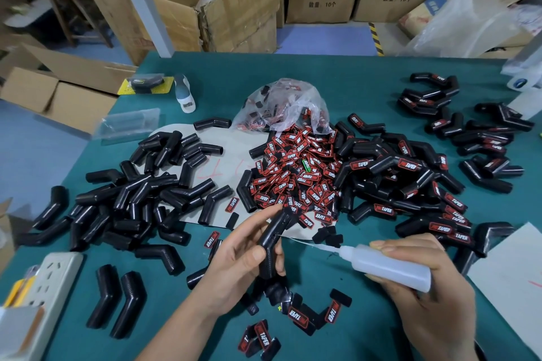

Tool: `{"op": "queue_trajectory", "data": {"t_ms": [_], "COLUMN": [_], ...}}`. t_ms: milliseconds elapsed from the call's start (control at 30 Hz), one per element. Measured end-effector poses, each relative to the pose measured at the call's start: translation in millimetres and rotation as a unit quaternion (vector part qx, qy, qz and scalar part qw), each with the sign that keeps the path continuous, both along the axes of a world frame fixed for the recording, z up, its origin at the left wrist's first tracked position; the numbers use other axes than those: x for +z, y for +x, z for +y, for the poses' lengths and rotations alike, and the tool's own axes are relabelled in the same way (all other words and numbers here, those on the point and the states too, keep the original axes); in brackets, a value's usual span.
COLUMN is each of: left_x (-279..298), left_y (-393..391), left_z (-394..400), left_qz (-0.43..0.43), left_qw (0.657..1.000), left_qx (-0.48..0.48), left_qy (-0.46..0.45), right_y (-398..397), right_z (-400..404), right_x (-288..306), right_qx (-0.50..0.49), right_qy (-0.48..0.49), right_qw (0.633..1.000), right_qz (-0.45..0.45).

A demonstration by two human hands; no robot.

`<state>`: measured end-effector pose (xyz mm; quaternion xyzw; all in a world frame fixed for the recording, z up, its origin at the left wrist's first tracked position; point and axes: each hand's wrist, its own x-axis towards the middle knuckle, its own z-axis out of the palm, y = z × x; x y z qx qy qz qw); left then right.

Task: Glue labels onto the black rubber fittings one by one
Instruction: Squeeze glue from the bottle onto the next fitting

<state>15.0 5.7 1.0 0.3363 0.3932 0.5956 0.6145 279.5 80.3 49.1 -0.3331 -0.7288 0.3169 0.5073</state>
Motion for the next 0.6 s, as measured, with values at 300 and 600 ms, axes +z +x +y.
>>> {"op": "queue_trajectory", "data": {"t_ms": [300,600], "left_x": [0.7,0.4], "left_y": [0.7,-0.1], "left_z": [-0.2,-0.4], "left_qz": [-0.003,-0.001], "left_qw": [1.000,1.000], "left_qx": [-0.003,-0.002], "left_qy": [0.002,-0.005], "right_y": [-1.0,0.1], "right_z": [0.0,0.0], "right_x": [0.0,-1.5], "right_qx": [0.009,0.008], "right_qy": [-0.004,-0.004], "right_qw": [1.000,1.000], "right_qz": [0.002,-0.003]}}
